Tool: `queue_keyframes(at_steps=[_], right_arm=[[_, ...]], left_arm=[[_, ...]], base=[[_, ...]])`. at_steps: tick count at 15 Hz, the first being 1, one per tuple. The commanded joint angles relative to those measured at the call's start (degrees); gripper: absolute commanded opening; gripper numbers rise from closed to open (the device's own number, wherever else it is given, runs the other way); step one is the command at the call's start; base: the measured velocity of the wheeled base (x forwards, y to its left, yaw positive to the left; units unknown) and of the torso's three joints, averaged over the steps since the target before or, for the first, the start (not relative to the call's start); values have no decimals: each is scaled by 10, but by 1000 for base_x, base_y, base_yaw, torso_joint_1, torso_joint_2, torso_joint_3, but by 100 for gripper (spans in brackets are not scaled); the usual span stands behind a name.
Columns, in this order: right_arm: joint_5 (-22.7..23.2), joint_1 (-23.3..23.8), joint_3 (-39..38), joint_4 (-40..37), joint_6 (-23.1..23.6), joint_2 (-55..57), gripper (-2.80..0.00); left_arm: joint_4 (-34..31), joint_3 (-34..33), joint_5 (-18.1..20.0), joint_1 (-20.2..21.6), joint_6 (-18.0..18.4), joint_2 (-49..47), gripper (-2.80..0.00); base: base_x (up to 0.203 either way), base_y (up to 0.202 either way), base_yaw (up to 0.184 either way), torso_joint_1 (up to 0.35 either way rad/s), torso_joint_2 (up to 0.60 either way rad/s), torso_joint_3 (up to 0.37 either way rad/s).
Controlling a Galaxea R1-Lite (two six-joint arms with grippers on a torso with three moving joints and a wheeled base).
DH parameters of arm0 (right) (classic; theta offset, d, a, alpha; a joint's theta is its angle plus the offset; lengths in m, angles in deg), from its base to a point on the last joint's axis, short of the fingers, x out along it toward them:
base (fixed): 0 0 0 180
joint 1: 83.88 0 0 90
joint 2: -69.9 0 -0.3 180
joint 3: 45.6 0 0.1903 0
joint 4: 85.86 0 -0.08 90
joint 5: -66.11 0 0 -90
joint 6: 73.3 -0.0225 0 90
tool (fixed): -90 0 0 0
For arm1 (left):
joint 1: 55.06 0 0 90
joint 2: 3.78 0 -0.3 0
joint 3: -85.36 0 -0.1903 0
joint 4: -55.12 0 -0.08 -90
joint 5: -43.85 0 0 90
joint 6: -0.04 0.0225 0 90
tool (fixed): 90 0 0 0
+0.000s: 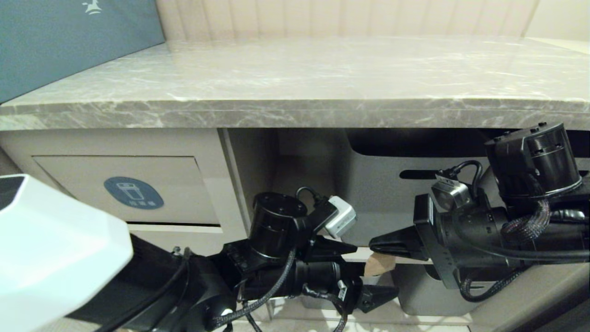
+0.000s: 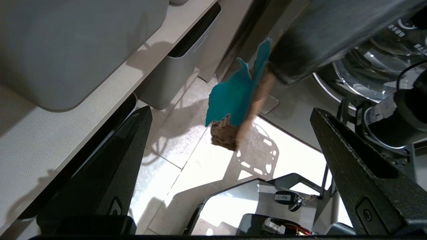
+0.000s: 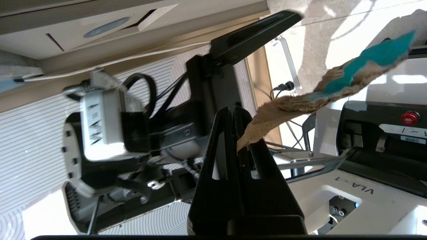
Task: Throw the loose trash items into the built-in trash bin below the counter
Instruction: Hand it to the other hand
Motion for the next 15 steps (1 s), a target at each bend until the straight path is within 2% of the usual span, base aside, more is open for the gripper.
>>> queue_keyframes(at_steps=[1,15], right_arm=[[1,0,-1,-1,-4,0,-280],[2,-1,19,-31,-5,-4,-280]], left_arm=[[9,4,1,0,0,-17,0],[26,44,-4,1,0,-51,0]], base=[[0,0,0,0,0,0],[0,0,0,0,0,0]])
